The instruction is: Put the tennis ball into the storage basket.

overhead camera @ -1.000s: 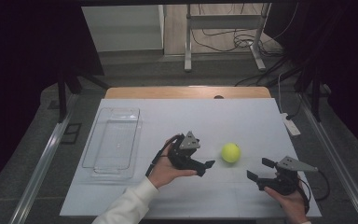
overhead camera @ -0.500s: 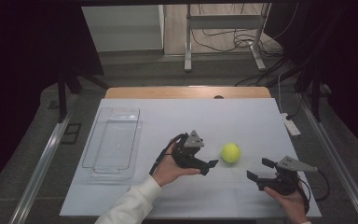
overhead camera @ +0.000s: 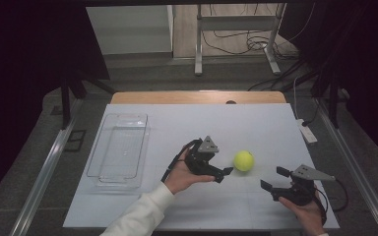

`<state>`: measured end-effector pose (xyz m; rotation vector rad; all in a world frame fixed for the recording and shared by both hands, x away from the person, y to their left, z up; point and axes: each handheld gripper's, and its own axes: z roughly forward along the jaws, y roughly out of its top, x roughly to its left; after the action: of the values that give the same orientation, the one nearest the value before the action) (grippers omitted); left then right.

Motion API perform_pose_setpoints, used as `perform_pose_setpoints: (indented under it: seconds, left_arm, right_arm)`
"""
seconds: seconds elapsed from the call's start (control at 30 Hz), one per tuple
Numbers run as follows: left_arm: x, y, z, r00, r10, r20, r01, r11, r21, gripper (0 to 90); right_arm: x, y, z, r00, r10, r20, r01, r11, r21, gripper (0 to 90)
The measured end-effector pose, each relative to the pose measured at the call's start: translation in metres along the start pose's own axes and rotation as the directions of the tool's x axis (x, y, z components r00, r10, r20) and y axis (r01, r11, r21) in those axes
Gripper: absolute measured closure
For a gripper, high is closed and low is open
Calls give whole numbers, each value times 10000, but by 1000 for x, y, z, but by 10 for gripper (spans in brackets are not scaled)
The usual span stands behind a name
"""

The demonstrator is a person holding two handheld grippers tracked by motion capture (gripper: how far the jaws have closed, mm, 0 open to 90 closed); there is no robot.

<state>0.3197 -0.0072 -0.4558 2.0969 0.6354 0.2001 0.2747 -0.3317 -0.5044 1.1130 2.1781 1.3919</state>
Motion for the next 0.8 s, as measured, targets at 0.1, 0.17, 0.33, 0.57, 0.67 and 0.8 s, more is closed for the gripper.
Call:
perform_pose_setpoints:
  seconds: [0.1,0.17,0.33,0.57,0.67,0.8]
  left_arm:
    - [1,2,3,10000,17,10,-17,10000,75,101]
    - [1,3,5,10000,30,7,-30,9999,116,101]
    - [2,5,9,10000,33,28,-33,9998,198,101]
    - [4,10,16,10000,34,51,-35,9996,269,101]
    - [5,12,18,9999,-12,100,9,9996,269,101]
    - [6,13,21,9999,-24,136,20,9995,305,101]
  right_arm:
    - [0,0,0,10000,6,-13,-6,10000,16,122]
    - [0,0,0,10000,16,-15,-16,10000,19,122]
    - [0,0,0,10000,23,-4,-23,10000,6,122]
    - [0,0,0,10000,29,5,-29,10000,7,122]
    - [0,0,0,10000,33,0,-33,10000,12,122]
    - [0,0,0,10000,27,-2,-27,10000,15,122]
